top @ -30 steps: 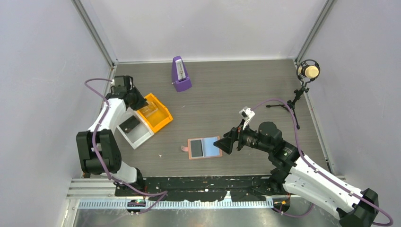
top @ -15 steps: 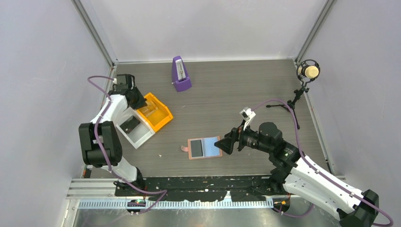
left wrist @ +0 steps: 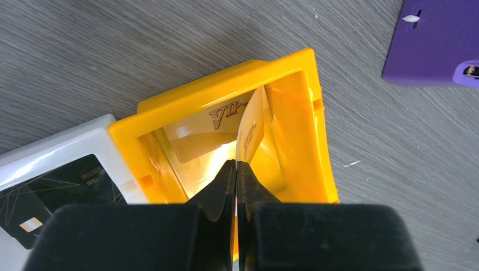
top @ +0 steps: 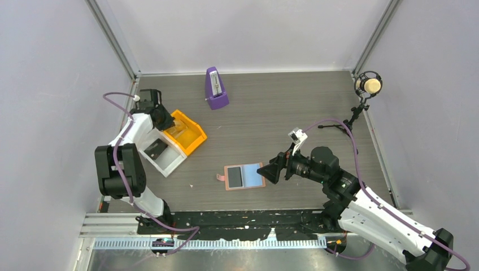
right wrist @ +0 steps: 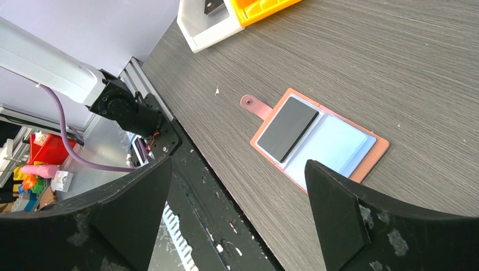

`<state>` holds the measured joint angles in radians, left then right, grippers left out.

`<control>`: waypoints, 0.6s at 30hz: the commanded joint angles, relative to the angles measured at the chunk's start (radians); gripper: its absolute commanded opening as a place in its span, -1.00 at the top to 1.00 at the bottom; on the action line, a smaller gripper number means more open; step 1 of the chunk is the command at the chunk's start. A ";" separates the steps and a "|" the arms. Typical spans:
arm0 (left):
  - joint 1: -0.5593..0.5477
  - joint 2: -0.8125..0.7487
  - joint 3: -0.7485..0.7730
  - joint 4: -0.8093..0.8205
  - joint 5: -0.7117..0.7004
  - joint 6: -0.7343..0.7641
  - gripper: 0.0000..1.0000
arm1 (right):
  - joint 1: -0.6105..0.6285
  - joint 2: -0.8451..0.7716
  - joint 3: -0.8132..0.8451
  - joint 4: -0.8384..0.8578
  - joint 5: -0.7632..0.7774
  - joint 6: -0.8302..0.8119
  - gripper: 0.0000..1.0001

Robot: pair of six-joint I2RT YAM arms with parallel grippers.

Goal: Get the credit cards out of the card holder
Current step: Place the credit card in the storage box.

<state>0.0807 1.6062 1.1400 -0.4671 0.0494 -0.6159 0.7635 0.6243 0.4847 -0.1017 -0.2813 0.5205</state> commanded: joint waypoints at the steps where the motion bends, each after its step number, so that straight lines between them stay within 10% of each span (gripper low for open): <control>1: 0.007 -0.033 -0.040 0.064 -0.078 -0.039 1.00 | -0.003 0.011 0.028 0.022 0.016 -0.011 -0.91; 18: 0.007 -0.146 -0.208 0.284 -0.088 -0.172 1.00 | -0.003 0.026 0.013 0.046 0.021 0.003 -0.91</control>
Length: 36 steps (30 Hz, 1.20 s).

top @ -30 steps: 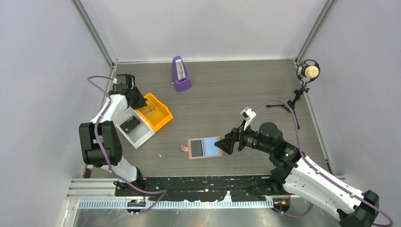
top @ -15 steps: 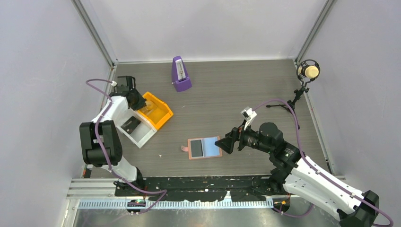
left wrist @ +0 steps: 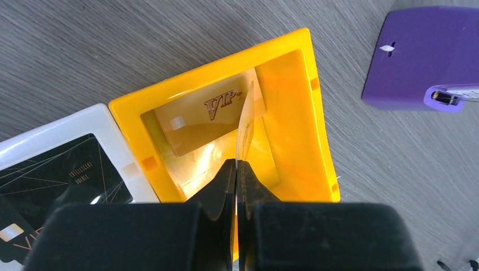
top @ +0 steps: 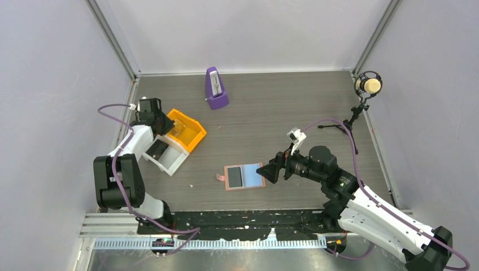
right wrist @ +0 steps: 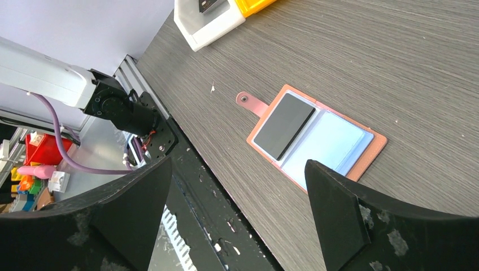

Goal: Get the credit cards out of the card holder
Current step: Place the credit card in the storage box.

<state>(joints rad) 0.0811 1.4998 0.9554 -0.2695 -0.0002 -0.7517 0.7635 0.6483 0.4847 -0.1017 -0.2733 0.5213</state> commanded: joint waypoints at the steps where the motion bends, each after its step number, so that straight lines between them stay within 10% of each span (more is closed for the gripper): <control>1: 0.008 -0.040 -0.025 0.090 -0.036 -0.041 1.00 | -0.003 0.004 0.013 0.047 0.012 0.003 -0.91; 36: 0.005 -0.104 -0.100 -0.031 0.261 0.041 1.00 | -0.003 0.107 0.014 0.117 -0.023 0.023 -0.90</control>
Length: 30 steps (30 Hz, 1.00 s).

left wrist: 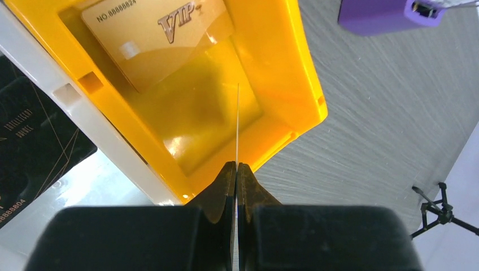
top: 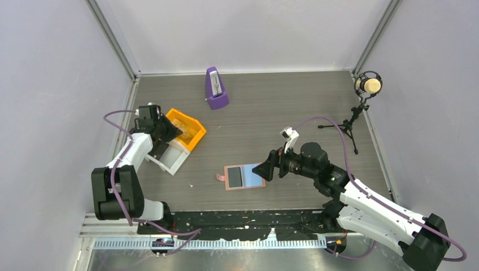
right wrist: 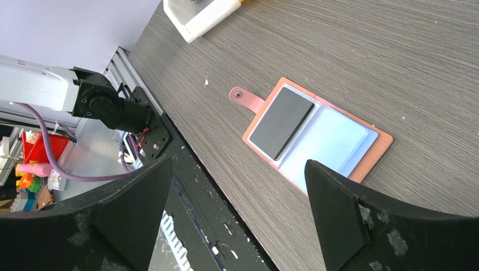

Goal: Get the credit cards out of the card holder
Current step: Place the credit card in the storage box.

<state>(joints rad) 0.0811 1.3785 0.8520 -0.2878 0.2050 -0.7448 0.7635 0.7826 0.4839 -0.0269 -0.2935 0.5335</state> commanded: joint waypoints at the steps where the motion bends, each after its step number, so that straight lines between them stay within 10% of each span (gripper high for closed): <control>1: 0.005 0.020 0.006 -0.022 0.057 0.040 1.00 | -0.003 -0.032 0.011 0.041 -0.001 0.011 -0.90; 14: 0.005 0.016 0.071 -0.254 -0.032 0.196 1.00 | -0.002 -0.049 -0.001 0.043 -0.007 0.010 -0.89; 30: 0.006 -0.022 0.118 -0.108 -0.066 0.132 1.00 | -0.003 -0.057 -0.009 0.037 0.000 -0.017 -0.91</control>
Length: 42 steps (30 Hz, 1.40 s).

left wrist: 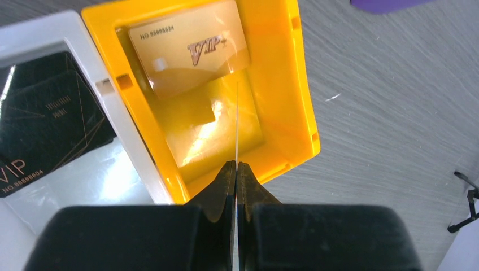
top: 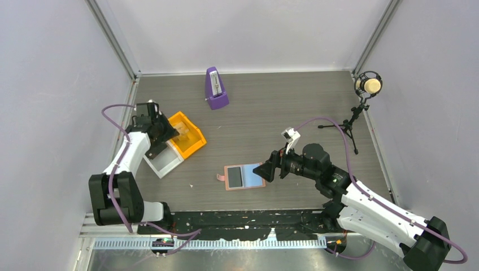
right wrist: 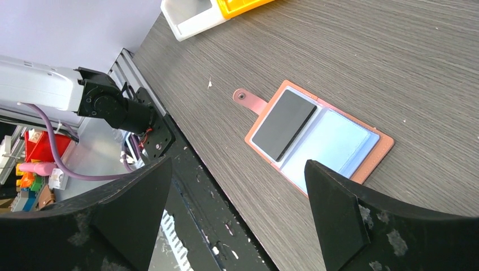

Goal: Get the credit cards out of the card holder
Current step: Place the credit card in the storage box.

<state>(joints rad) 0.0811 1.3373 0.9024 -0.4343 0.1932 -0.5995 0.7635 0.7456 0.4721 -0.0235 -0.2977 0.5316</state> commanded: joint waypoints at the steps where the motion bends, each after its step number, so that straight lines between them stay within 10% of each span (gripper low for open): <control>1: 0.006 0.029 0.079 0.038 -0.063 -0.018 1.00 | -0.003 -0.023 0.006 0.032 0.008 -0.020 -0.91; 42: 0.037 0.190 0.129 0.125 -0.142 -0.142 0.78 | -0.003 0.015 0.026 -0.012 0.034 -0.056 -0.92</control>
<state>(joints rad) 0.1081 1.5169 1.0077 -0.3401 0.0864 -0.7353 0.7635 0.7597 0.4721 -0.0574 -0.2806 0.4911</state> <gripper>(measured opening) 0.074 0.959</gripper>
